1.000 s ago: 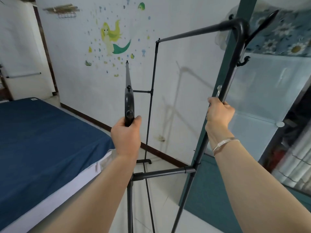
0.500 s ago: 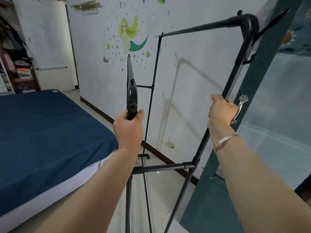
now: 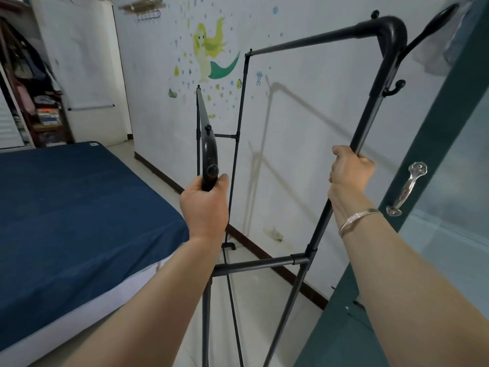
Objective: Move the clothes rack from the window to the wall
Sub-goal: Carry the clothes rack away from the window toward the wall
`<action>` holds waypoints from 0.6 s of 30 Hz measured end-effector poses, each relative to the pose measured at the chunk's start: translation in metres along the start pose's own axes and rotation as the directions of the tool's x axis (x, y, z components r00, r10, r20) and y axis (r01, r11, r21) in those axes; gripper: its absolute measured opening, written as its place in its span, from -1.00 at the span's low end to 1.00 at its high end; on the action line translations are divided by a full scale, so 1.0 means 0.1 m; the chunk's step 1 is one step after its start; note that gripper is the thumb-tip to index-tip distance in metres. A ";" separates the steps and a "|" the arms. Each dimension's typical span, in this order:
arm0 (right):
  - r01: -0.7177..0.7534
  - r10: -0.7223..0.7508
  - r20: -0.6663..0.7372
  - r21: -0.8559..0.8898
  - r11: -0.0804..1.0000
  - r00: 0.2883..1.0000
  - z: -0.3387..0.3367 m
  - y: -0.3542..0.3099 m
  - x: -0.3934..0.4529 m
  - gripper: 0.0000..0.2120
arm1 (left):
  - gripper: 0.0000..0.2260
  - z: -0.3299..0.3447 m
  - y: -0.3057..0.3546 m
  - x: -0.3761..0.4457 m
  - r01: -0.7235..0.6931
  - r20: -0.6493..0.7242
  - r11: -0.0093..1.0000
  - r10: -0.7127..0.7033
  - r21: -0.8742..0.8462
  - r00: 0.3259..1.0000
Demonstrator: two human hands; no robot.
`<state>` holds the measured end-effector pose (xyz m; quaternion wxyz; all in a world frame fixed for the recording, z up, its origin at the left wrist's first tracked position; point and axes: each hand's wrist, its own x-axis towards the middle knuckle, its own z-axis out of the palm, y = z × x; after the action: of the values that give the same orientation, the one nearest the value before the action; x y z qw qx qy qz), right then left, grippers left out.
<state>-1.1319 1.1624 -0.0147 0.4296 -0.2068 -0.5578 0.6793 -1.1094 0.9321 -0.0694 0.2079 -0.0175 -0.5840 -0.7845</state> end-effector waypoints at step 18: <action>0.000 0.000 -0.002 -0.023 1.000 1.000 0.99 0.45 0.80 -0.77 | -0.66 0.36 -0.44 1.17 0.007 0.012 1.000 -0.007 0.023 1.000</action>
<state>-1.2665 1.1692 -0.0119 0.4277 -0.2122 -0.5651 0.6728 -1.2394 0.9401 -0.0665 0.2020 -0.0176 -0.5941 -0.7784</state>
